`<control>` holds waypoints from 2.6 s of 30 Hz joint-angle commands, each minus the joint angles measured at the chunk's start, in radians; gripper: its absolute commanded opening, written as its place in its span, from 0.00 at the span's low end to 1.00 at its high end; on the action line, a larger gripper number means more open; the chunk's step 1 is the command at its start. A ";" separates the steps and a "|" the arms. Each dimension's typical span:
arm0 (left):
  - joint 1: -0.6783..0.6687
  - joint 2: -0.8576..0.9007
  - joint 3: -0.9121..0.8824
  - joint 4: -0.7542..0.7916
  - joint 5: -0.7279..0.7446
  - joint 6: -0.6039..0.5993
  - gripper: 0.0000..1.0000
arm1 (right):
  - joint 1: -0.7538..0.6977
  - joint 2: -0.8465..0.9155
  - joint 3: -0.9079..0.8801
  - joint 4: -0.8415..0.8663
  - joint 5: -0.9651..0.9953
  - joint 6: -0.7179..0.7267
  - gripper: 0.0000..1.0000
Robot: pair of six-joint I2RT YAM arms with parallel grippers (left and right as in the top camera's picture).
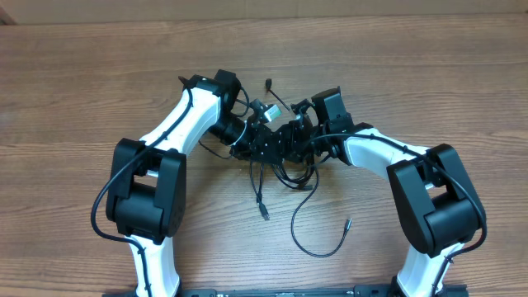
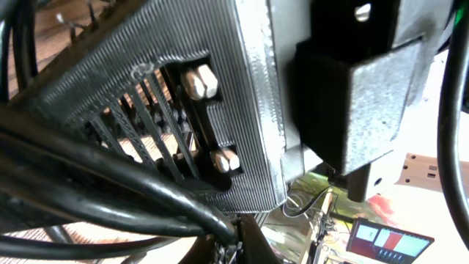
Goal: Untangle cables
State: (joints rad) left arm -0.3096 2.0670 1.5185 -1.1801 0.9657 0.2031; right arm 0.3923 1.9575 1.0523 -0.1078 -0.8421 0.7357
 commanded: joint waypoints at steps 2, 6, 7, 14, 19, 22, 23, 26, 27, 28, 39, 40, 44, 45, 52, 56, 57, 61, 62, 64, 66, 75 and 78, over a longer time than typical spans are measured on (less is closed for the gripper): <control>-0.003 0.006 0.021 0.017 -0.001 0.029 0.04 | 0.017 0.003 -0.006 -0.056 -0.064 -0.023 0.33; -0.003 0.006 0.021 0.009 -0.042 0.032 0.04 | -0.014 0.002 -0.006 -0.144 -0.072 -0.119 0.36; -0.003 0.006 0.021 0.005 -0.041 0.043 0.04 | -0.025 0.002 -0.006 -0.161 -0.079 -0.141 0.38; -0.003 0.006 0.021 0.006 -0.172 0.119 0.04 | -0.106 0.002 -0.006 -0.258 -0.210 -0.346 0.41; -0.003 0.006 0.021 0.015 -0.313 0.091 0.04 | -0.140 0.002 -0.006 -0.300 -0.206 -0.405 0.42; -0.003 0.006 0.021 0.040 -0.381 0.010 0.04 | -0.148 0.002 -0.006 -0.298 -0.201 -0.404 0.41; -0.003 0.006 0.021 0.048 -0.409 -0.028 0.04 | -0.148 0.002 -0.006 -0.298 -0.196 -0.404 0.42; -0.003 0.006 0.021 0.063 -0.489 -0.140 0.06 | -0.148 0.002 -0.006 -0.307 -0.180 -0.404 0.41; -0.003 0.006 0.021 0.068 -0.517 -0.195 0.14 | -0.146 0.003 -0.006 -0.312 -0.180 -0.404 0.42; -0.003 0.006 0.021 0.071 -0.521 -0.223 0.16 | -0.146 0.002 -0.006 -0.315 -0.180 -0.404 0.42; -0.043 0.006 0.021 0.082 -0.582 -0.418 0.52 | -0.146 0.003 -0.006 -0.322 -0.180 -0.404 0.42; -0.047 0.006 0.021 0.085 -0.615 -0.447 0.53 | -0.146 0.003 -0.006 -0.322 -0.179 -0.404 0.42; -0.063 0.006 0.009 0.113 -0.686 -0.508 0.53 | -0.146 0.003 -0.006 -0.326 -0.180 -0.404 0.43; -0.066 0.006 0.002 0.124 -0.685 -0.513 0.52 | -0.146 0.003 -0.006 -0.327 -0.180 -0.404 0.42; -0.086 0.006 -0.051 0.193 -0.684 -0.557 0.39 | -0.146 0.003 -0.006 -0.333 -0.180 -0.404 0.43; -0.087 0.007 -0.079 0.233 -0.684 -0.571 0.36 | -0.146 0.003 -0.006 -0.333 -0.179 -0.404 0.43; -0.087 0.006 -0.085 0.244 -0.684 -0.571 0.31 | -0.146 0.003 -0.006 -0.333 -0.179 -0.404 0.43; -0.087 0.006 -0.091 0.262 -0.684 -0.578 0.21 | -0.145 0.003 -0.006 -0.333 -0.180 -0.404 0.43; -0.087 0.006 -0.091 0.263 -0.684 -0.578 0.18 | -0.145 0.003 -0.006 -0.333 -0.180 -0.404 0.43; -0.085 0.006 -0.091 0.262 -0.684 -0.577 0.11 | -0.145 0.003 -0.006 -0.333 -0.179 -0.404 0.43; -0.083 0.006 -0.091 0.262 -0.684 -0.577 0.04 | -0.145 0.003 -0.006 -0.333 -0.179 -0.404 0.44; -0.082 0.006 -0.090 0.257 -0.667 -0.542 0.04 | -0.145 0.003 -0.006 -0.337 -0.169 -0.403 0.48; -0.080 0.006 -0.089 0.252 -0.611 -0.464 0.04 | -0.145 0.003 -0.006 -0.340 -0.169 -0.396 0.49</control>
State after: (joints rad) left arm -0.3912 2.0670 1.4330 -0.9207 0.3004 -0.3485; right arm 0.2493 1.9575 1.0523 -0.4461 -1.0130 0.3401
